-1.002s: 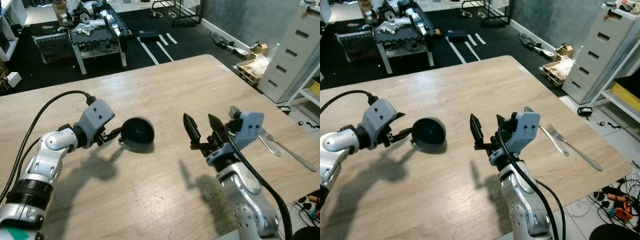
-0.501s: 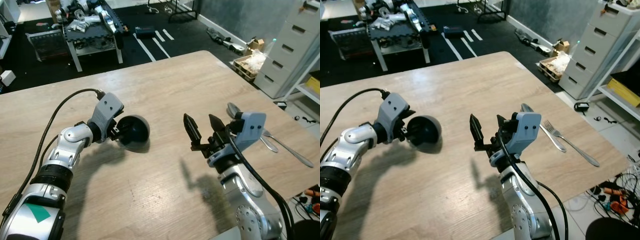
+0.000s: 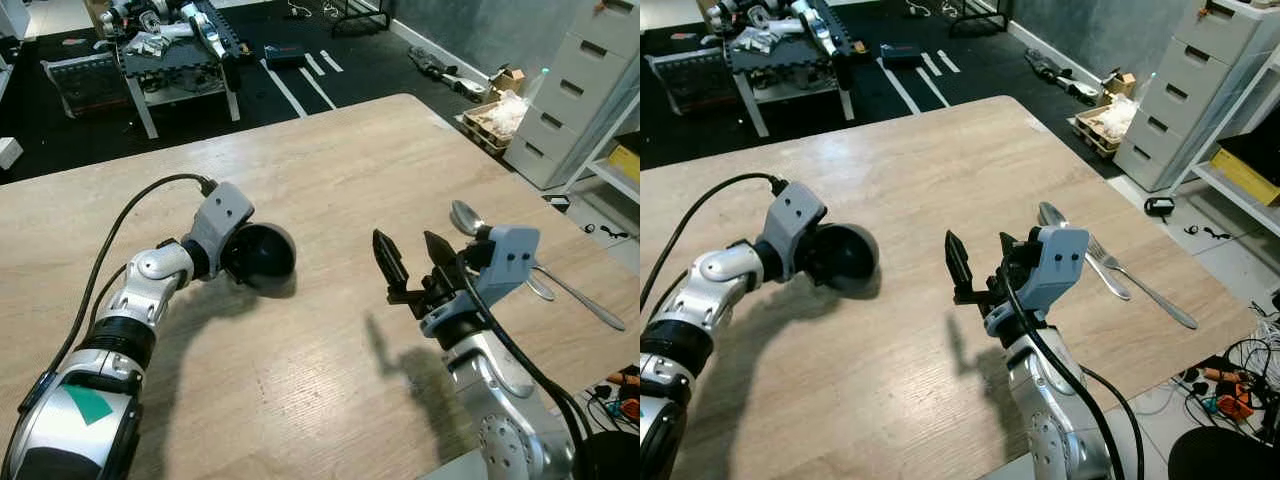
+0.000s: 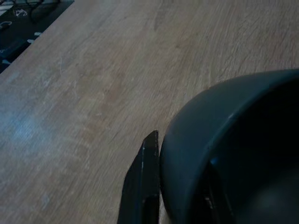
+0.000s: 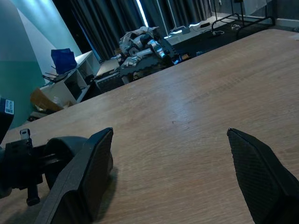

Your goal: Setting the table

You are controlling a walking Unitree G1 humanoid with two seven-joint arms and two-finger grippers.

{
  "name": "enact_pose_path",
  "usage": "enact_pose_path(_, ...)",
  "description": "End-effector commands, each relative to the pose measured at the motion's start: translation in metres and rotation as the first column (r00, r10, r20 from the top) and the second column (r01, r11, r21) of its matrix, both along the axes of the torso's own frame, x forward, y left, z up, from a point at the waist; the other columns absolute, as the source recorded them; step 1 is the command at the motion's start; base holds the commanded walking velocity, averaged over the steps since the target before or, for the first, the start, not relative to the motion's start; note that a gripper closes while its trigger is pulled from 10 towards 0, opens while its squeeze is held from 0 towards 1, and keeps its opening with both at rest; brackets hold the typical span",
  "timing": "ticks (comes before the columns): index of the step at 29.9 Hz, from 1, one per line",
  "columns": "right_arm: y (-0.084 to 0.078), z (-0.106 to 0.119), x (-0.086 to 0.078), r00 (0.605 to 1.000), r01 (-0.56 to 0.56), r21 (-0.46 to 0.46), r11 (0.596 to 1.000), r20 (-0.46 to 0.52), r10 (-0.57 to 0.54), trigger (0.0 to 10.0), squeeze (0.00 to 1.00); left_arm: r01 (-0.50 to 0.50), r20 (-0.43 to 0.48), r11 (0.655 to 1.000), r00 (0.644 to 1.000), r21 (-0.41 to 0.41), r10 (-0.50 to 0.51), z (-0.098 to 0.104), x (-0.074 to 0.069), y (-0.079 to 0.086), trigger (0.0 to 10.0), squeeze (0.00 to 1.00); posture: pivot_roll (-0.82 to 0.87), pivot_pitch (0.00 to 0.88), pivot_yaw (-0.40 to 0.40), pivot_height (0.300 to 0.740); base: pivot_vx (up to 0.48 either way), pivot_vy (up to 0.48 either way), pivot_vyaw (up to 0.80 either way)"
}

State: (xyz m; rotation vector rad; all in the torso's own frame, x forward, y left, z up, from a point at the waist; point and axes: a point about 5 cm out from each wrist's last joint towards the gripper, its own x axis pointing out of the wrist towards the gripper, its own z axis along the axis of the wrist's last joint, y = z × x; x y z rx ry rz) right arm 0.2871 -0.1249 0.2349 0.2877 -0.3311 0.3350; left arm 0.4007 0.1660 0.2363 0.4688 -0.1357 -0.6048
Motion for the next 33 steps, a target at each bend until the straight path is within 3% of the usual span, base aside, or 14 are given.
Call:
enact_pose_path(1, 0.000, -0.002, -0.001, 1.000, 0.001, -0.004, 1.000, -0.007, -0.001, 10.0, 0.00, 0.003, -0.015, 1.000, 1.000, -0.001, -0.003, -0.005, -0.001, 0.003, 0.0, 0.00, -0.04, 0.228, 0.119, 0.740, 0.000, 0.000, 0.00)
enact_pose_path(7, 0.001, -0.002, 0.002, 1.000, 0.002, -0.001, 1.000, -0.004, -0.002, 10.0, 0.00, 0.034, 0.012, 0.999, 0.999, -0.037, -0.033, 0.000, -0.001, -0.002, 0.0, 0.00, -0.03, 0.200, 0.128, 0.740, 0.000, 0.000, 0.00)
enact_pose_path(14, 0.002, -0.004, 0.004, 1.000, 0.003, 0.010, 1.000, 0.000, -0.003, 10.0, 0.00, 0.034, 0.057, 0.978, 0.998, -0.208, -0.023, 0.016, -0.002, -0.009, 0.0, 0.00, -0.01, 0.159, 0.133, 0.740, 0.000, 0.000, 0.00)
enact_pose_path(15, 0.003, -0.004, 0.005, 1.000, 0.003, 0.012, 1.000, 0.000, -0.003, 10.0, 0.00, 0.015, 0.065, 0.961, 0.998, -0.277, 0.003, 0.021, -0.002, -0.010, 10.0, 0.00, -0.01, 0.145, 0.130, 0.740, 0.000, 0.000, 0.00)
enact_pose_path(18, 0.005, -0.005, 0.008, 1.000, 0.006, 0.015, 1.000, 0.004, -0.006, 10.0, 0.00, -0.043, 0.059, 0.901, 0.995, -0.432, 0.076, 0.031, -0.001, -0.009, 10.0, 0.00, -0.01, 0.115, 0.136, 0.740, 0.000, 0.000, 0.00)
enact_pose_path(20, 0.006, 0.001, 0.008, 0.998, 0.023, -0.056, 0.998, 0.061, -0.020, 10.0, 0.00, -0.119, 0.015, 0.784, 0.987, -0.609, 0.162, 0.050, 0.002, -0.009, 10.0, 0.00, 0.01, 0.098, 0.133, 0.740, 0.000, 0.000, 0.00)
enact_pose_path(22, 0.007, 0.003, 0.008, 0.996, 0.029, -0.086, 0.996, 0.081, -0.022, 10.0, 0.00, -0.134, -0.003, 0.743, 0.985, -0.655, 0.175, 0.055, 0.003, -0.010, 10.0, 0.00, 0.01, 0.096, 0.133, 0.740, 0.000, 0.000, 0.00)
enact_pose_path(23, 0.010, 0.006, 0.006, 0.991, 0.042, -0.151, 0.988, 0.135, -0.022, 10.0, 0.00, -0.153, -0.015, 0.655, 0.977, -0.740, 0.211, 0.071, 0.005, -0.008, 10.0, 0.00, 0.01, 0.089, 0.133, 0.740, 0.000, 0.000, 0.00)
enact_pose_path(24, 0.010, 0.006, 0.006, 0.991, 0.042, -0.151, 0.988, 0.135, -0.022, 10.0, 0.00, -0.153, -0.015, 0.655, 0.977, -0.740, 0.211, 0.071, 0.005, -0.008, 10.0, 0.00, 0.01, 0.089, 0.133, 0.740, 0.000, 0.000, 0.00)
enact_pose_path(26, 0.018, 0.006, 0.003, 0.981, 0.058, -0.264, 0.963, 0.196, -0.006, 10.0, 0.00, -0.173, -0.060, 0.543, 0.974, -0.822, 0.219, 0.084, 0.007, -0.005, 10.0, 0.00, 0.01, 0.082, 0.134, 0.740, 0.000, 0.000, 0.00)
enact_pose_path(27, 0.018, 0.006, 0.003, 0.981, 0.058, -0.264, 0.963, 0.196, -0.006, 10.0, 0.00, -0.173, -0.060, 0.543, 0.974, -0.822, 0.219, 0.084, 0.007, -0.005, 10.0, 0.00, 0.01, 0.082, 0.134, 0.740, 0.000, 0.000, 0.00)
enact_pose_path(30, 0.034, 0.004, -0.003, 0.957, 0.088, -0.415, 0.905, 0.288, 0.039, 10.0, 0.00, -0.186, -0.133, 0.348, 0.976, -0.919, 0.169, 0.102, 0.010, -0.004, 10.0, 0.00, 0.01, 0.076, 0.142, 0.740, 0.000, 0.000, 0.00)
enact_pose_path(31, 0.034, 0.004, -0.003, 0.957, 0.088, -0.415, 0.905, 0.288, 0.039, 10.0, 0.00, -0.186, -0.133, 0.348, 0.976, -0.919, 0.169, 0.102, 0.010, -0.004, 10.0, 0.00, 0.01, 0.076, 0.142, 0.740, 0.000, 0.000, 0.00)
enact_pose_path(33, 0.046, 0.003, -0.006, 0.930, 0.135, -0.494, 0.859, 0.361, 0.062, 10.0, 0.00, -0.202, -0.186, 0.254, 0.979, -0.946, 0.085, 0.110, 0.009, -0.015, 10.0, 0.00, 0.01, 0.073, 0.148, 0.740, 0.000, 0.000, 0.00)
